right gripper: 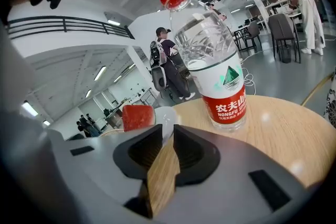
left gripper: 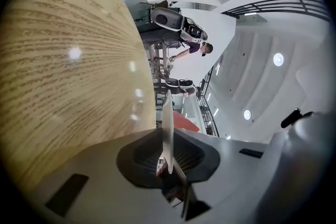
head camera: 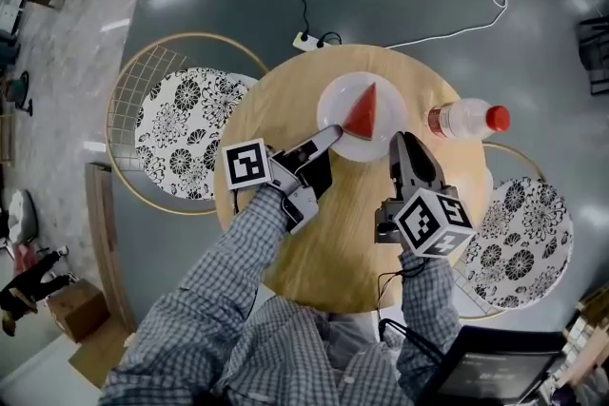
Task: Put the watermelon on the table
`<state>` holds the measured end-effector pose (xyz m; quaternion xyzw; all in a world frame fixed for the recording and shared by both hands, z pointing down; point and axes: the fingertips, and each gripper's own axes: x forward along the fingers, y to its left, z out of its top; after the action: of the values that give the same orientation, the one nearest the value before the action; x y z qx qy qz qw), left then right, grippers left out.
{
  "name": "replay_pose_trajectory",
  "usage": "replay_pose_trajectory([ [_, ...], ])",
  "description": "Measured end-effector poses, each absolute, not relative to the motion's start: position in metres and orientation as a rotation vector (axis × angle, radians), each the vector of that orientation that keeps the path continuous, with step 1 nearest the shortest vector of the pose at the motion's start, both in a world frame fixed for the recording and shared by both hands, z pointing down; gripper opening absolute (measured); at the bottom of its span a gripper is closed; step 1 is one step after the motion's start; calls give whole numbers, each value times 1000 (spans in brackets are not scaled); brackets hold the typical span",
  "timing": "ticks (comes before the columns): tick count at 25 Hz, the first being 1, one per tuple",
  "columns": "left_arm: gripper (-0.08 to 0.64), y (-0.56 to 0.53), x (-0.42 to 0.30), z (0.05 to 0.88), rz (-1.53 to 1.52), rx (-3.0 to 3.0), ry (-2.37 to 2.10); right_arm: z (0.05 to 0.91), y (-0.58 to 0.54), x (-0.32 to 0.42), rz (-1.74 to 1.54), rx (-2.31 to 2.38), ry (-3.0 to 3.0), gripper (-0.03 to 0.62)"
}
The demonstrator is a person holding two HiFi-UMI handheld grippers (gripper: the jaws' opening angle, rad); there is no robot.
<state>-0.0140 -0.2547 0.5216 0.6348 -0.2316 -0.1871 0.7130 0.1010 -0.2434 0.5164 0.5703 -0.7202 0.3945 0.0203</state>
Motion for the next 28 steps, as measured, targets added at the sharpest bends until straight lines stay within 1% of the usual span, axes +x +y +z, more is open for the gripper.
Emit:
replay_pose_trajectory([
  [17, 49, -301, 0, 546, -387, 1419, -532, 547, -288, 115, 1206, 1892, -2110, 74],
  [28, 49, -306, 1, 561, -262, 1381, -632, 557, -290, 117, 1207, 1896, -2045, 74],
])
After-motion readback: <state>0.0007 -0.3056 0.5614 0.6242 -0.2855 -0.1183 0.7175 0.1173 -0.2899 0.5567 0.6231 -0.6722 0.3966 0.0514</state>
